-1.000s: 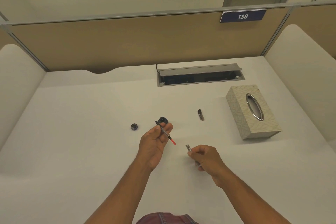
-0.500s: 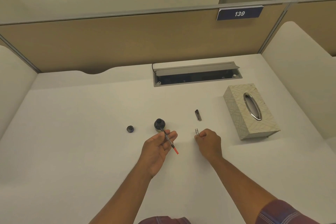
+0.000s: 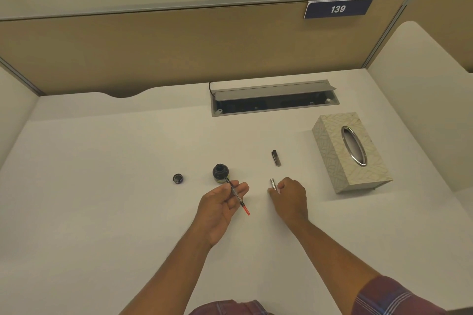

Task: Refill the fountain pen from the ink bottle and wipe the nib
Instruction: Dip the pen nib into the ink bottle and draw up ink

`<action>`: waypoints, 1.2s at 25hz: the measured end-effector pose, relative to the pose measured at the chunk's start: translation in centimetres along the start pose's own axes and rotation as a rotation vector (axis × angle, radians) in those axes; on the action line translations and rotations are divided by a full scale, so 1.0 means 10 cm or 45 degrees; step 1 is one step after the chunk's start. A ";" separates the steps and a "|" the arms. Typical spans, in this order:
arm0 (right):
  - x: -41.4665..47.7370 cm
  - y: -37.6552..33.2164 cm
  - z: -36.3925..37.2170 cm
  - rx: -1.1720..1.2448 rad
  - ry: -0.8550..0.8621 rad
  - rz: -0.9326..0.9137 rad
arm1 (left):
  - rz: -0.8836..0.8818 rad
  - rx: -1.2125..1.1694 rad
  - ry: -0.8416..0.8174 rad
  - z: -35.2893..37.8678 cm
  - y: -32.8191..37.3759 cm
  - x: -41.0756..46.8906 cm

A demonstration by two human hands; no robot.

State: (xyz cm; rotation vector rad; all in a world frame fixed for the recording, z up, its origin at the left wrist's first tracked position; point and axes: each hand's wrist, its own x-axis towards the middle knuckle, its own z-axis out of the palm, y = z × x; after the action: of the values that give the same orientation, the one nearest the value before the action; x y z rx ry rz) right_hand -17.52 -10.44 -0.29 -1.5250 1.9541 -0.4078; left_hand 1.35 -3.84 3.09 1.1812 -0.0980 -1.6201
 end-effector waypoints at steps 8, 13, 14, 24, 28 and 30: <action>-0.68 -0.36 -0.15 0.418 -0.306 -0.072 | 0.000 -0.010 -0.012 -0.01 0.02 0.00; -0.89 -0.47 -0.18 0.707 -0.495 -0.003 | -0.010 -0.053 -0.052 0.01 0.01 -0.03; -0.89 -0.49 -0.18 0.746 -0.459 0.006 | -0.004 -0.057 -0.057 0.00 0.01 -0.02; -0.61 -0.85 -0.21 1.194 -0.072 0.134 | -0.014 -0.033 -0.011 -0.23 0.07 -0.14; -0.35 -1.12 -0.22 1.080 -0.017 -0.005 | 0.264 0.175 0.393 -0.43 0.33 -0.02; -0.22 -1.24 -0.19 0.951 -0.008 -0.118 | 0.403 0.293 0.411 -0.47 0.54 0.07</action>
State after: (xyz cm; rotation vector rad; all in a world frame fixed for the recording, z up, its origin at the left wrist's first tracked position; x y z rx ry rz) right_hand -9.07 -12.17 9.04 -1.1106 1.4662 -1.0322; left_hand 8.48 -4.40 3.50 1.5070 -0.2561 -1.1491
